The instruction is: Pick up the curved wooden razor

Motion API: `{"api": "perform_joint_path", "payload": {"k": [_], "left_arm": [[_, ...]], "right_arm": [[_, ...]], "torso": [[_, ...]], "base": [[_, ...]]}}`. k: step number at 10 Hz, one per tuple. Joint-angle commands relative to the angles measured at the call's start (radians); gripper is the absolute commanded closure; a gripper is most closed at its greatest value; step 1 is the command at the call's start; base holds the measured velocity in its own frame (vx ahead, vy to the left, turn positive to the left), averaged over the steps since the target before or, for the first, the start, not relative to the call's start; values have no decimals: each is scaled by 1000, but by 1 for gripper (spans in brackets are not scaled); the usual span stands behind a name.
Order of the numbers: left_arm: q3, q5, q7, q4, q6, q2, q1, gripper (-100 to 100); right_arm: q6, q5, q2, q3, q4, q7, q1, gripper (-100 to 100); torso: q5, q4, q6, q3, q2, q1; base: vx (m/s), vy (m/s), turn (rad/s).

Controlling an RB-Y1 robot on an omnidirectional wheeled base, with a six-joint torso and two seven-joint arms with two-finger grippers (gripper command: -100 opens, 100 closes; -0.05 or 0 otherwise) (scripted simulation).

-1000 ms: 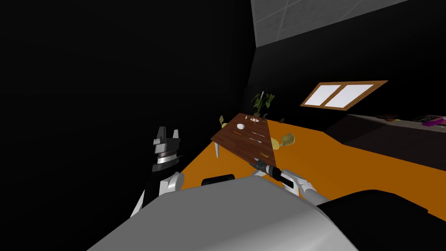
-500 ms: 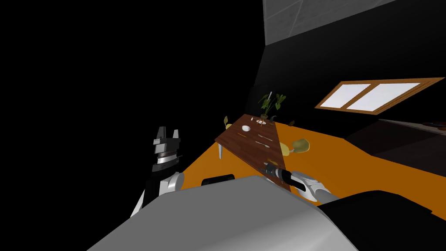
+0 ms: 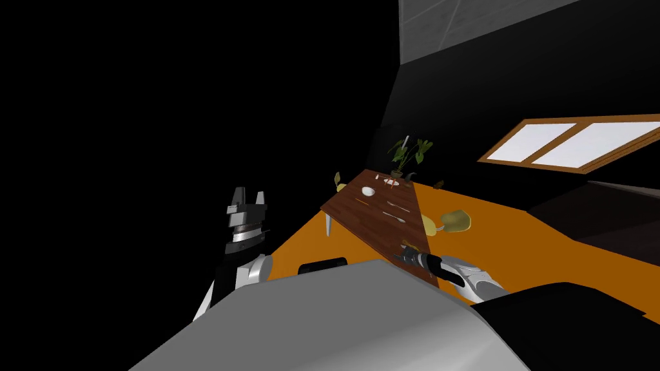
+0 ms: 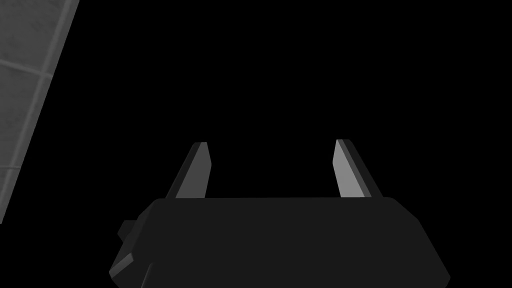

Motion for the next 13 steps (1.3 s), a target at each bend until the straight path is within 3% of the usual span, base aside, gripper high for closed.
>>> {"api": "perform_joint_path", "payload": {"k": [1, 5, 6, 8, 10, 13], "left_arm": [[0, 0, 0, 0, 0, 0, 0, 0], [0, 0, 0, 0, 0, 0, 0, 0], [0, 0, 0, 0, 0, 0, 0, 0], [0, 0, 0, 0, 0, 0, 0, 0], [0, 0, 0, 0, 0, 0, 0, 0], [0, 0, 0, 0, 0, 0, 0, 0]], "right_arm": [[19, 25, -30, 27, 50, -2, -10, -100], [19, 25, -30, 27, 78, -2, -10, -100], [26, 40, -42, 44, 111, -1, -20, -100], [26, 40, -42, 44, 128, -1, -20, -100], [39, 68, -56, 75, 205, -3, -38, -100], [39, 68, -56, 75, 219, -3, -38, -100]], "torso": [[0, 0, 0, 0, 0, 0], [0, 1, 1, 2, 3, 0], [0, 1, 1, 2, 4, 0], [0, 0, 0, 1, 1, 0], [0, 0, 0, 1, 1, 0], [0, 0, 1, 1, 2, 0]], "base": [[74, 17, 169], [18, 2, 11], [20, 3, 93], [27, -2, 36], [45, -2, 121], [22, -4, 9]]}}
